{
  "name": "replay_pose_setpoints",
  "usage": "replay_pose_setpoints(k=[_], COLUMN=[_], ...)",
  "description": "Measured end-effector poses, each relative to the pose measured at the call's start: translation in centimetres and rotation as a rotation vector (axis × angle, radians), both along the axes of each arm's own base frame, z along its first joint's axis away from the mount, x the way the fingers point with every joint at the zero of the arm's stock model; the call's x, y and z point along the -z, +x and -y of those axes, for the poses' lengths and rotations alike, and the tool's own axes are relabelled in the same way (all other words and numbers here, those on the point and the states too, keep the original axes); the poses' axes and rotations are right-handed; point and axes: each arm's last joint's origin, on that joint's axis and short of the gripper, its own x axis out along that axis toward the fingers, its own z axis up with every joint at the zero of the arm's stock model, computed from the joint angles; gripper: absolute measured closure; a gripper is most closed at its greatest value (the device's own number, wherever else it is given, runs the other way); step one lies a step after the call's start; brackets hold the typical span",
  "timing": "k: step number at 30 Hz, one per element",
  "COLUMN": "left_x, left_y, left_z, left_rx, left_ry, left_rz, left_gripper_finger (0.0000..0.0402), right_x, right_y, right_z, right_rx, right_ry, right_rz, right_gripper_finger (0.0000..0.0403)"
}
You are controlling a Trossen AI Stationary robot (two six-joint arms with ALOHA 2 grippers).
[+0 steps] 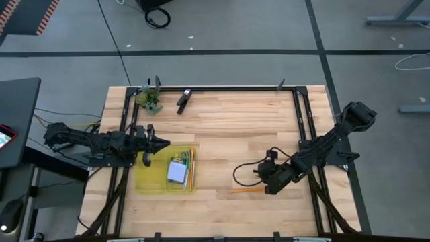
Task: Pack school essentials
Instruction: Put the orange pencil into the yellow pencil box
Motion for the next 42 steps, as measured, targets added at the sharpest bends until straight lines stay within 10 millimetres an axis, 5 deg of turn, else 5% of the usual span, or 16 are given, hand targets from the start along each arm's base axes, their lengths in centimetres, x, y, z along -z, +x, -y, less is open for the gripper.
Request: replay_pose_setpoints(k=[24, 42], left_x=[-0.2, 0.8], left_y=[3.1, 6.2], left_z=[-0.4, -1.5], left_rx=[-0.093, -0.156], left_ry=[0.147, 0.173], left_rz=[-0.279, -0.284], left_gripper_finger=[0.0384, 0.0379], right_x=[-0.2, -0.2], right_y=[0.7, 1.4], right_z=[1.3, 2.8], right_rx=[0.134, 0.196], right_ry=[-0.087, -0.093], right_rz=[0.081, 0.074], right_gripper_finger=[0.0251, 0.025])
